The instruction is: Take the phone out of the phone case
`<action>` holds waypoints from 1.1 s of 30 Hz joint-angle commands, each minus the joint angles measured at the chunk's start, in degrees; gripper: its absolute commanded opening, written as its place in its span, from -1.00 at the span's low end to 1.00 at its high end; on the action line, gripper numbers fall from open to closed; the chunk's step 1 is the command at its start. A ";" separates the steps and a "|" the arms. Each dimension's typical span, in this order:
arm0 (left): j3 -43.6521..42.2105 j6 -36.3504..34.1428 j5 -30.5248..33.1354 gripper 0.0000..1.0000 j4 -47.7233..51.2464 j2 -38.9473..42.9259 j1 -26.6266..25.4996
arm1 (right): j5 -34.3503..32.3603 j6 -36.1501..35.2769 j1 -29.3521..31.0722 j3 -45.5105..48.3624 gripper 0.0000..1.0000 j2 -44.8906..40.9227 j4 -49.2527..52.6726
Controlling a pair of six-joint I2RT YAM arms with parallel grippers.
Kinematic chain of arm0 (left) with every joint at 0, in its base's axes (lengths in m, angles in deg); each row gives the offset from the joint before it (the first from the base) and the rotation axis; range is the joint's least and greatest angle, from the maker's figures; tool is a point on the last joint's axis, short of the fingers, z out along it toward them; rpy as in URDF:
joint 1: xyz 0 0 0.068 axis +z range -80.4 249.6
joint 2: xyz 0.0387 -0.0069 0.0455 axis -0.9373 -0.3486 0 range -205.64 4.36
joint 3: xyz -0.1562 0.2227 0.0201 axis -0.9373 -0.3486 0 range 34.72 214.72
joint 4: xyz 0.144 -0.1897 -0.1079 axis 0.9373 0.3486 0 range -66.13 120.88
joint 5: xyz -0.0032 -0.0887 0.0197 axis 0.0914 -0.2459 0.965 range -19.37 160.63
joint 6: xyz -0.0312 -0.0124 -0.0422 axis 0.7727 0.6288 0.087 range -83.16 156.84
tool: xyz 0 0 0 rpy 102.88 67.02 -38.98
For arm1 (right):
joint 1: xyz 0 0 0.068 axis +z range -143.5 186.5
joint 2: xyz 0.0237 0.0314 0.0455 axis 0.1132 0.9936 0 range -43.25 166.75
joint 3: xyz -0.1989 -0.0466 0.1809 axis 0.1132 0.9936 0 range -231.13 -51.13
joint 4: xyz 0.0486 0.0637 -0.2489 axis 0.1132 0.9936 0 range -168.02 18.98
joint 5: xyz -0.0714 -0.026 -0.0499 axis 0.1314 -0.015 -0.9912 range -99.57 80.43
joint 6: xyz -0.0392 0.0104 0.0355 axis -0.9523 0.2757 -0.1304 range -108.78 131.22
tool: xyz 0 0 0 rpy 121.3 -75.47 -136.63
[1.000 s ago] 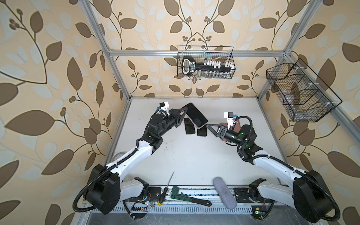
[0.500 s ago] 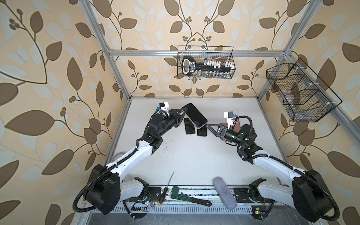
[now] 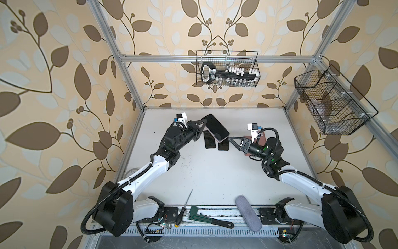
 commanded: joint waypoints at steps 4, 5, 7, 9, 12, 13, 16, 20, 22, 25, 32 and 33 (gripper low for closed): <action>2.67 2.35 -1.23 -1.00 -8.14 -0.22 -0.73 | 1.03 0.76 -0.82 -1.58 0.79 0.36 -1.93; 2.69 2.59 -1.23 -1.00 -8.32 -0.34 -0.78 | 1.00 0.76 -0.86 -1.58 0.79 0.45 -1.96; 2.67 2.78 -1.23 -1.00 -8.67 -0.40 -0.84 | 0.99 0.84 -1.03 -1.58 0.79 0.67 -2.03; 2.67 2.98 -1.23 -1.00 -8.88 -0.37 -1.01 | 1.15 0.89 -1.21 -1.58 0.79 1.15 -2.34; 2.68 3.08 -1.15 -1.00 -8.96 -0.16 -1.11 | 1.05 1.20 -1.31 -1.53 0.79 1.64 -2.61; 2.67 3.07 -1.09 -1.00 -8.96 -0.05 -1.20 | 1.07 1.24 -1.38 -1.49 0.78 1.75 -2.71; 2.84 3.16 -1.31 -1.00 -9.09 -0.14 -1.27 | 0.90 1.29 -1.49 -1.32 0.78 2.16 -3.17; 3.02 3.34 -1.66 -1.00 -9.31 -0.37 -1.53 | 1.13 1.83 -1.58 -1.49 0.78 2.87 -4.25; 3.02 3.34 -1.80 -1.00 -9.48 -0.54 -1.67 | 1.30 2.07 -1.65 -1.79 0.78 3.18 -4.46; 3.08 3.34 -2.01 -1.00 -9.84 -0.90 -2.05 | 2.10 2.53 -1.99 -2.35 0.78 3.92 -4.87; 4.81 2.96 -4.27 -1.00 -10.72 -3.39 -3.78 | 5.16 5.37 -4.14 -4.05 0.71 6.67 -7.44; 5.04 2.91 -4.62 -1.00 -10.72 -3.91 -4.00 | 5.83 5.62 -4.34 -4.59 0.71 7.07 -7.51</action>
